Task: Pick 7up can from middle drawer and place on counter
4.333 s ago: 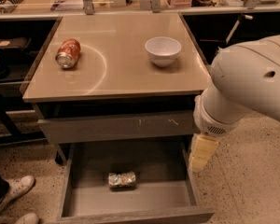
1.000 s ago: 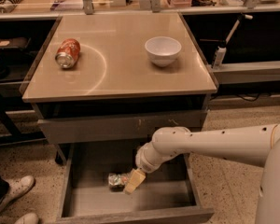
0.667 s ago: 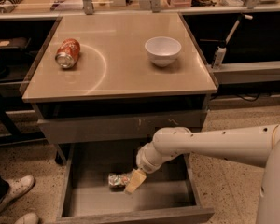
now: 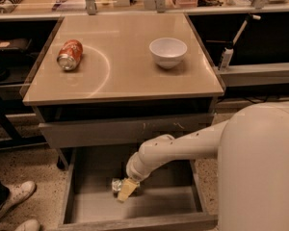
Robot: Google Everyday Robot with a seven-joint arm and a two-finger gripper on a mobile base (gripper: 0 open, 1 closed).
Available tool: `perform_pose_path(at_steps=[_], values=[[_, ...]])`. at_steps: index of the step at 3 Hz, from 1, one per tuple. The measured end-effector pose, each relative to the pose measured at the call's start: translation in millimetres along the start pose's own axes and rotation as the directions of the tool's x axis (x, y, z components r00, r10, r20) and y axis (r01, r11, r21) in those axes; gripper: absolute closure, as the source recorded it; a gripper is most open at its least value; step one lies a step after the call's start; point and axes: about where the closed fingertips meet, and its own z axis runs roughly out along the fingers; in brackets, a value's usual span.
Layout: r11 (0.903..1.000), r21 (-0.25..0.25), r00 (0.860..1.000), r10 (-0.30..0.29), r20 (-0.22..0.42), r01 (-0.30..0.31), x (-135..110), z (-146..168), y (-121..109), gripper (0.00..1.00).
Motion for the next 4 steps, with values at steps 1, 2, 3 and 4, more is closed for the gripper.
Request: perform_pose_path(at_steps=[1, 2, 3, 4], values=[[1.0000, 0.000, 1.000, 0.000, 0.000, 0.000, 0, 0, 0, 0.00], [1.0000, 0.002, 1.000, -0.005, 0.001, 0.005, 2, 14, 3, 0.00], [0.9999, 0.001, 1.000, 0.012, 0.021, -0.012, 11, 29, 4, 0.00], [1.0000, 0.005, 1.000, 0.006, 0.030, -0.006, 18, 42, 2, 0.00]])
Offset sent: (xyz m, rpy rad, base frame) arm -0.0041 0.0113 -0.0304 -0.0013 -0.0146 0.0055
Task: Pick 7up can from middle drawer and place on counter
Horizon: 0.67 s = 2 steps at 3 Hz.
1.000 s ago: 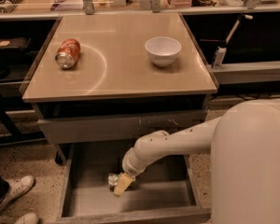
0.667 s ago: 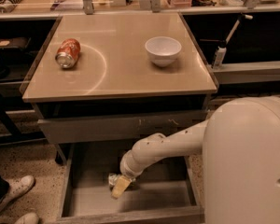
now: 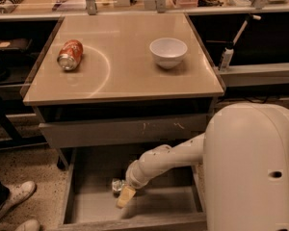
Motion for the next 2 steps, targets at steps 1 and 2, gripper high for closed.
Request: perform_pose_path(at_steps=[1, 2], values=[[1.0000, -0.001, 1.000, -0.002, 0.011, 0.002, 7, 15, -2, 0.00], [0.9998, -0.014, 1.000, -0.011, 0.016, 0.011, 11, 29, -4, 0.00]])
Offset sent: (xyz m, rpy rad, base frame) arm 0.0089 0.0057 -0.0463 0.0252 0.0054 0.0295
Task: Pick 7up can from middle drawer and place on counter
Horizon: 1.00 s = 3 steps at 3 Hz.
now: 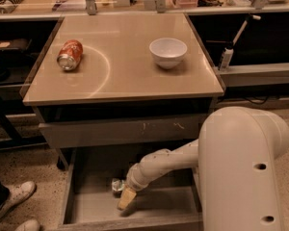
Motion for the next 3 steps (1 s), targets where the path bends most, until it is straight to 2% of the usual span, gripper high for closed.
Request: perform_pose_path(at_steps=[1, 3], values=[[1.0000, -0.001, 1.000, 0.000, 0.000, 0.000, 0.1, 0.7, 0.0, 0.19], [1.0000, -0.001, 1.000, 0.000, 0.000, 0.000, 0.1, 0.7, 0.1, 0.65]])
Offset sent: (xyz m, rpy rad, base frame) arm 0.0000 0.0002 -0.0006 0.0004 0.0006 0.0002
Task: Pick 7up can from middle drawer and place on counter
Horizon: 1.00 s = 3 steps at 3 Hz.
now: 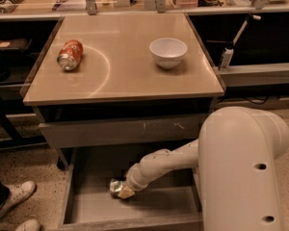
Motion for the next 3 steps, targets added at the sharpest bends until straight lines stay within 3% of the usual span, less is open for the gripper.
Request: perform_pose_path(at_steps=[1, 2, 3], values=[[1.0000, 0.000, 1.000, 0.000, 0.000, 0.000, 0.0, 0.0, 0.0, 0.88], [1.0000, 0.000, 1.000, 0.000, 0.000, 0.000, 0.0, -0.1, 0.1, 1.00], [0.9997, 0.002, 1.000, 0.024, 0.013, -0.024, -0.4, -5.6, 2.7, 1.00]])
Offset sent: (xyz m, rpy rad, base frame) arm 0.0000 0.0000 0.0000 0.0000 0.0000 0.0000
